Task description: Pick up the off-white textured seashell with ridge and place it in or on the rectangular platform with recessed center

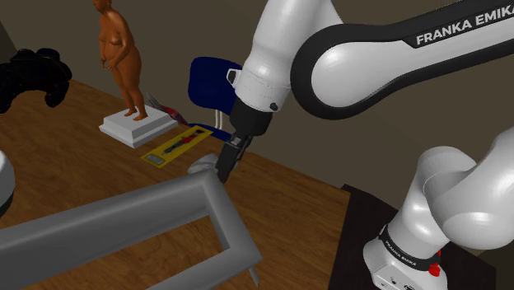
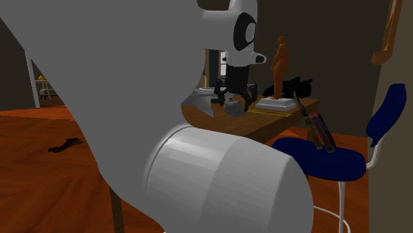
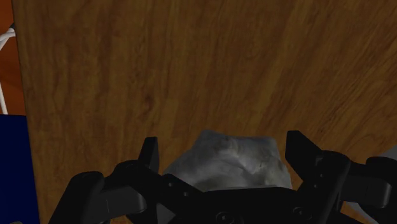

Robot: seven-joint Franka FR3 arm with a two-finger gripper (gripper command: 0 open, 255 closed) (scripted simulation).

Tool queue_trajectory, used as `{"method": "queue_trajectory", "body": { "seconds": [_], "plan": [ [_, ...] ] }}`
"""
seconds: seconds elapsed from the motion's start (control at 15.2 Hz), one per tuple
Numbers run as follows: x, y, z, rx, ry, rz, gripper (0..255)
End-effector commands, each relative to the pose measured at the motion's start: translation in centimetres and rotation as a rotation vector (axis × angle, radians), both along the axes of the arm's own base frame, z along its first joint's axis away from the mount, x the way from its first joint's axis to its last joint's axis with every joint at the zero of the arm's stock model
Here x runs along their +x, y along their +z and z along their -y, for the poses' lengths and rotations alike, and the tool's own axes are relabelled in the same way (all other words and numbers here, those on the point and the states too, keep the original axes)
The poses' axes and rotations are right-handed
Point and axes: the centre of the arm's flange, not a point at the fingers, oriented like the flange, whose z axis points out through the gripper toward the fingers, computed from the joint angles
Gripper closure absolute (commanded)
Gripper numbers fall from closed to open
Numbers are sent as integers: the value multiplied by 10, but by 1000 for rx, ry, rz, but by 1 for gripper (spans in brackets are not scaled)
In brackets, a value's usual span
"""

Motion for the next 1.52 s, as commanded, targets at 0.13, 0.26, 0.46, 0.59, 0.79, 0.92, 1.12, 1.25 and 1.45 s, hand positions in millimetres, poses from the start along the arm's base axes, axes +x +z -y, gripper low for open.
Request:
{"method": "queue_trajectory", "body": {
  "seconds": [0.13,0.26,0.46,0.59,0.79,0.92,1.12,1.25,1.45],
  "plan": [
    [0,0,0,0,0,0,255],
    [0,0,0,0,0,0,255],
    [0,0,0,0,0,0,255],
    [0,0,0,0,0,0,255],
    [0,0,0,0,0,0,0],
    [27,11,1,85,-74,-68,0],
    [68,23,7,214,-184,-170,0],
    [95,28,14,299,-257,-237,0],
    [96,15,6,299,-257,-237,0]
  ]
}}
